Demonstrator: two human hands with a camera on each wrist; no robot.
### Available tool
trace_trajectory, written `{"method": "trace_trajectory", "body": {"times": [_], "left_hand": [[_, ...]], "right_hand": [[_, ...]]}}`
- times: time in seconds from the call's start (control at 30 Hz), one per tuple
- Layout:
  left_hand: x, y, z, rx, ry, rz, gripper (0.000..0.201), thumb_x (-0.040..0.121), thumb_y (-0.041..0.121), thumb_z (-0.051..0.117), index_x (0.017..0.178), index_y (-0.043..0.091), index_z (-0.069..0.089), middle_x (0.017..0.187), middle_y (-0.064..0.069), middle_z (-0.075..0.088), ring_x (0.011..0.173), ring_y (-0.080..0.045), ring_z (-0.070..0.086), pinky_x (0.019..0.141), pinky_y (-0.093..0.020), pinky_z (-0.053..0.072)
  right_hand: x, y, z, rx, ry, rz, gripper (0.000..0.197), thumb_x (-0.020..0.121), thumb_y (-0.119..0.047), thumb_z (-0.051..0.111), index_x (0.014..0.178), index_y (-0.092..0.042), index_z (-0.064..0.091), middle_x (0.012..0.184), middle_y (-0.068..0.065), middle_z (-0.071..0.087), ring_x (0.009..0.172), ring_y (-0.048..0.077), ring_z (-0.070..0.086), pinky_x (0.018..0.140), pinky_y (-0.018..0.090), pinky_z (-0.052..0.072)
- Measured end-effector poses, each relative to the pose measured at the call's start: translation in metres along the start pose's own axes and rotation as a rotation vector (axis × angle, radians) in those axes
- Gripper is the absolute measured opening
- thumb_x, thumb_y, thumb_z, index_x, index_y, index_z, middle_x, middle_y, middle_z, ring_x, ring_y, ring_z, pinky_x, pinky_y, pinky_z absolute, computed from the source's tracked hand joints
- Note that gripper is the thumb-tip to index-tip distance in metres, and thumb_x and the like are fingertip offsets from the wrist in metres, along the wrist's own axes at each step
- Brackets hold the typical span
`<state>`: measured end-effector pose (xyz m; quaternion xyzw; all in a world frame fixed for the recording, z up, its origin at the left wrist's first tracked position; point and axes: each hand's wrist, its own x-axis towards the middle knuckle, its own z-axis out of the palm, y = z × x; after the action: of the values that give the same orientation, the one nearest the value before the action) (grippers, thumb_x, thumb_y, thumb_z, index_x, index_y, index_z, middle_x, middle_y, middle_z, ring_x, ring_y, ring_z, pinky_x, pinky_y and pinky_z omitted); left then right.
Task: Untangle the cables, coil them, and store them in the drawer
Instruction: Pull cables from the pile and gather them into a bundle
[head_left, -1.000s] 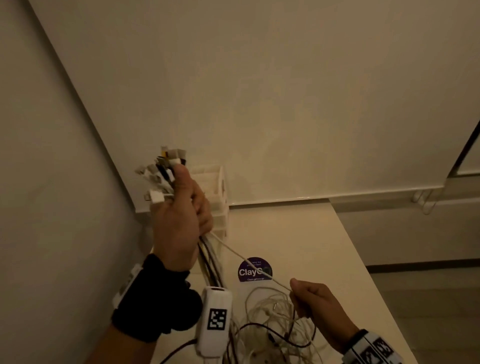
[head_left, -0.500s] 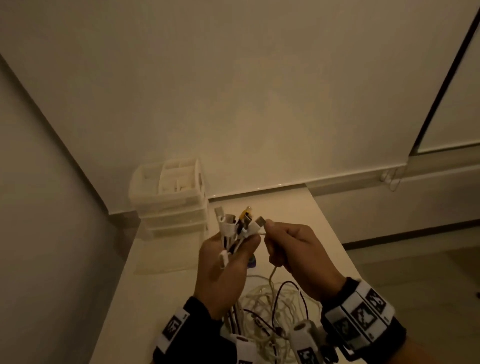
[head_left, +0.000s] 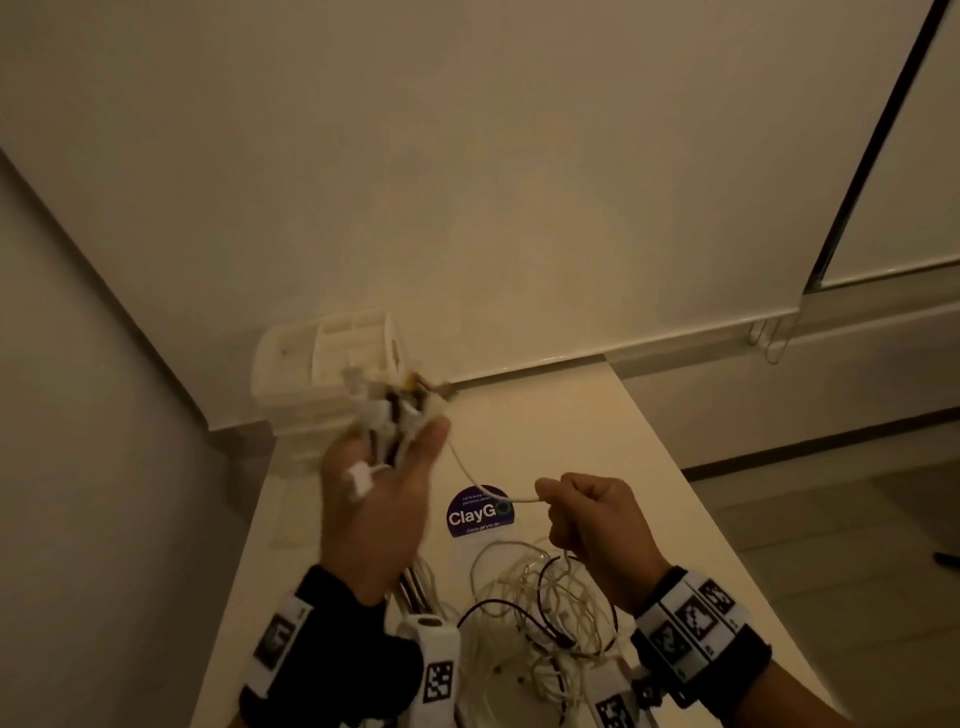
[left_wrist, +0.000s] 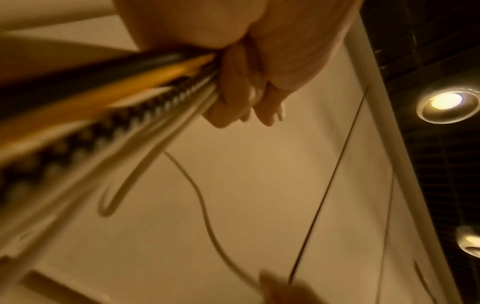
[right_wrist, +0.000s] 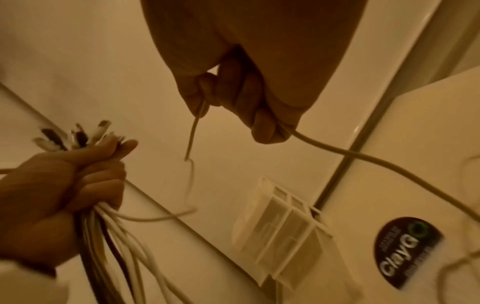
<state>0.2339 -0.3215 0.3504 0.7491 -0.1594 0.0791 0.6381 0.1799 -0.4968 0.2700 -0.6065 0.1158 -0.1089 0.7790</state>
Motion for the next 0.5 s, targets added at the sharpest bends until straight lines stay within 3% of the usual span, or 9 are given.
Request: {"method": "trace_trajectory", "body": {"times": [0.07,0.17,0.27,0.33,0.4,0.5], "left_hand": [[-0.012,-0.003,0.012,0.024,-0.136,0.044,0.004,0.085,0.02,0.07,0.085,0.017,0.074,0.07,0.011,0.07,0.058,-0.001,0.059,0.058,-0.02,0.044],[-0.018,-0.012,0.022,0.059,-0.227,0.021,0.01,0.087,0.023,0.068,0.081,0.015,0.071,0.067,0.002,0.069,0.061,-0.004,0.064,0.056,-0.014,0.047],[-0.019,-0.01,0.019,0.087,-0.183,0.032,0.019,0.088,0.021,0.065,0.069,0.02,0.067,0.055,0.015,0.063,0.052,0.002,0.057,0.051,-0.007,0.039],[-0.016,-0.004,0.014,0.126,-0.129,0.087,0.027,0.089,0.017,0.064,0.064,0.027,0.063,0.051,0.02,0.059,0.047,0.004,0.052,0.048,-0.008,0.037],[-0.008,-0.002,0.006,0.16,-0.075,0.149,0.027,0.089,0.019,0.064,0.063,0.025,0.061,0.05,0.018,0.058,0.045,0.003,0.05,0.048,-0.011,0.037],[-0.001,-0.002,-0.006,0.167,-0.052,0.122,0.021,0.088,0.031,0.061,0.068,0.026,0.06,0.054,0.013,0.056,0.051,0.004,0.053,0.051,-0.01,0.039]], "right_hand": [[0.005,-0.012,0.009,0.028,-0.056,-0.027,0.05,0.088,0.002,0.057,0.045,-0.014,0.037,0.045,0.001,0.026,0.044,0.013,0.02,0.047,0.025,0.025],[0.01,-0.032,0.021,0.064,-0.146,-0.085,0.04,0.08,0.001,0.056,0.047,-0.01,0.038,0.046,0.002,0.029,0.044,0.014,0.025,0.047,0.025,0.029],[0.013,-0.041,0.025,0.118,-0.182,-0.135,0.039,0.084,-0.017,0.056,0.05,-0.009,0.039,0.05,0.004,0.026,0.048,0.016,0.022,0.049,0.027,0.028],[0.011,-0.039,0.023,0.095,-0.216,-0.116,0.045,0.088,-0.03,0.056,0.049,-0.011,0.044,0.048,0.002,0.03,0.049,0.018,0.022,0.05,0.029,0.026],[0.007,-0.032,0.024,0.063,-0.283,-0.092,0.047,0.088,-0.038,0.056,0.052,-0.009,0.047,0.049,0.0,0.034,0.047,0.016,0.025,0.05,0.027,0.025],[0.002,-0.016,0.022,0.008,-0.272,-0.119,0.046,0.088,-0.035,0.057,0.054,-0.005,0.048,0.052,0.004,0.036,0.045,0.014,0.028,0.048,0.024,0.026]]}}
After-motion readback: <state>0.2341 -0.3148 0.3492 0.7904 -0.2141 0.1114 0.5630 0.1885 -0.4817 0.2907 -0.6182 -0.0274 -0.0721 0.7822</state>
